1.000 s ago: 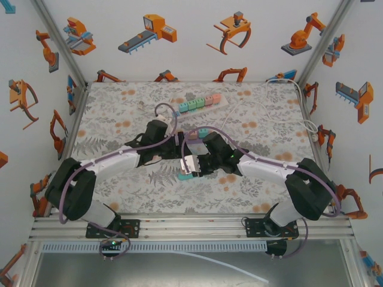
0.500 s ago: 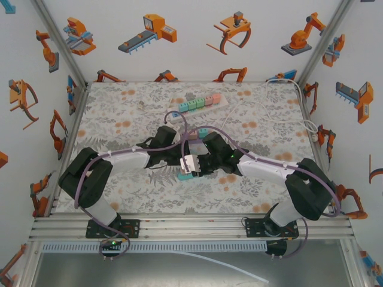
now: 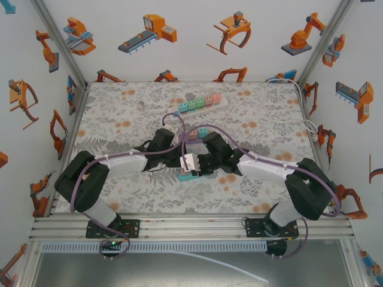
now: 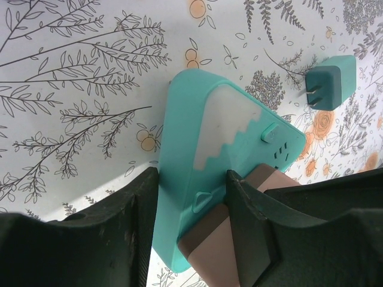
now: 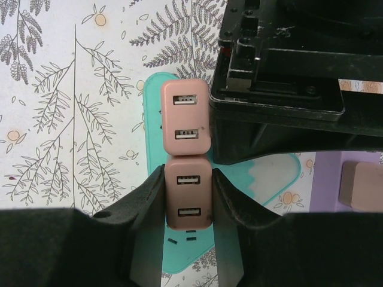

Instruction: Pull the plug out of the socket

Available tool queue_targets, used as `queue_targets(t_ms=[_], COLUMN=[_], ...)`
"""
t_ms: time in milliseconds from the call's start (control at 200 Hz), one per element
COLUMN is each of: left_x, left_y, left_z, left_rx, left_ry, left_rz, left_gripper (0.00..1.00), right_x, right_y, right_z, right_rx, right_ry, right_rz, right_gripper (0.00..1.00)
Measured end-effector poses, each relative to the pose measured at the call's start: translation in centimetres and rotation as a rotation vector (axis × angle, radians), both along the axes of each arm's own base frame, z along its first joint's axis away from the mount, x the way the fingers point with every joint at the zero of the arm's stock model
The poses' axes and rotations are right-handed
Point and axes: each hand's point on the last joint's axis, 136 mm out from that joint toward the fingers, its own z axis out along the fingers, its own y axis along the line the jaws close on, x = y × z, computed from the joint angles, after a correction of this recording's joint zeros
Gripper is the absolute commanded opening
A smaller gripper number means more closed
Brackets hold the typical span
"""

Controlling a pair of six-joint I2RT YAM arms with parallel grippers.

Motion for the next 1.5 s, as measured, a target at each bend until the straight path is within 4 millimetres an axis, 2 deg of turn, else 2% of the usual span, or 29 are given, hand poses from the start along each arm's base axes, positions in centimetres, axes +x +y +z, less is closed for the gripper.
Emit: queue_targets(t_ms=[325,921,991,1162,1332,1502], left_x=[-0.3,0.2,0.4,1.0,1.0,1.0], left_y=[-0.3,-1.0,-1.0,-0.5,-0.5,-0.2], left_z=[-0.1,-0.4,-0.4,-0.6,-0.5,-0.5], left_rx=[0.043,0.076,0.079,0.069,0.061,0.070], left_ry=[0.006,0.050,0.054,0.068,0.073,0.068], left_rz=[-0.029,-0.037,-0.035,-0.018,-0.020,-0.017], left_gripper=[0.47,0.46,0.47,0.47,0.47,0.53], right_x=[-0.1,0.2,0.3,0.8,0.9,0.7], right_y=[-0.2,-0.4,-0.3,0.4,0.6,0.5], right_z=[0.1,0.6,1.7,5.8,7.1,9.2], right_rx=[-0.019,-0.012,0.018,0.138,0.178,0.241], right_ry=[0.037,0.050,0.042,-0.036,-0.056,-0.048], right_rz=[-0.016,-0.069,-0.075,-0.077,-0.075,-0.104], right_gripper=[0.13,0.06,0.06,0.05,0.05,0.04])
